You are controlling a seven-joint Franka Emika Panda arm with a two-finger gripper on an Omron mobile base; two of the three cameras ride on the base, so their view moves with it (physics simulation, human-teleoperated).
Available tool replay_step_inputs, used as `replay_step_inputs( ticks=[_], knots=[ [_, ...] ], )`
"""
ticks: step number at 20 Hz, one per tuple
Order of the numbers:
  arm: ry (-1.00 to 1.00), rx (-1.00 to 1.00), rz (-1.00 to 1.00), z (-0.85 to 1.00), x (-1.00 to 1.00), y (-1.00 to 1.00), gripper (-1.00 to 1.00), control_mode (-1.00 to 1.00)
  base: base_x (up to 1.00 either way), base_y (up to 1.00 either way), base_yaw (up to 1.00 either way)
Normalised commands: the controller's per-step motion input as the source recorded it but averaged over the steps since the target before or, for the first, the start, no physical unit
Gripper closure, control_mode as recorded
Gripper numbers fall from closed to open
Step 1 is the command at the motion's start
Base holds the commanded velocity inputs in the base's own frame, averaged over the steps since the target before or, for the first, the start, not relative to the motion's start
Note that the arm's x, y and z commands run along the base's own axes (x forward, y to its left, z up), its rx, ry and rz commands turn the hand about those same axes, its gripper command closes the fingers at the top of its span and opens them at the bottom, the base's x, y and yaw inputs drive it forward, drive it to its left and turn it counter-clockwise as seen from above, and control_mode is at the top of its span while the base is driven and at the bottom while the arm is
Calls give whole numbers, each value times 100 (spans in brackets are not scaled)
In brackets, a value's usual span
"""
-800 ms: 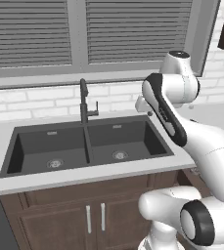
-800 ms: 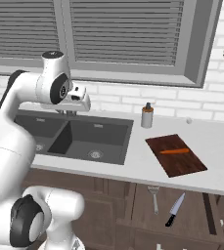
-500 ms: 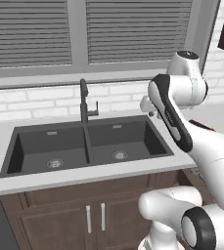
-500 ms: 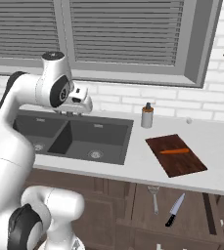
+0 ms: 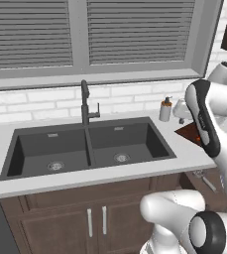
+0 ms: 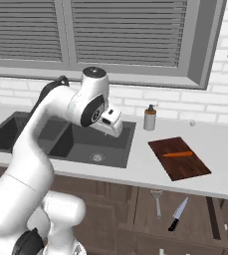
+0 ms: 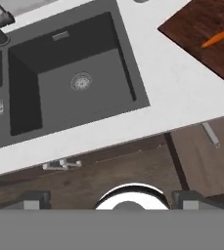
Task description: Place the appropriate cutting tool for cutting the carrot skin on the cutting board.
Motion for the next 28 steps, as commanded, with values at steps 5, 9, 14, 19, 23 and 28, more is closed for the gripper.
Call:
replay_step_inputs(
  ticks=[5,9,14,19,23,28],
  knots=[
    [28,13,-24,-35,-6,-100,-100,-100,0,0,0],
    [26,1,-12,-74,-35,-100,-100,-100,0,0,0],
    [1,-5,0,-100,-95,-79,-100,-100,0,0,0],
    [4,-1,0,-70,-43,-72,-100,-100,0,0,0],
    [11,0,0,-60,-2,-70,-100,-100,0,0,0],
    [13,1,6,-65,6,-48,-100,-100,0,0,0]
  ],
)
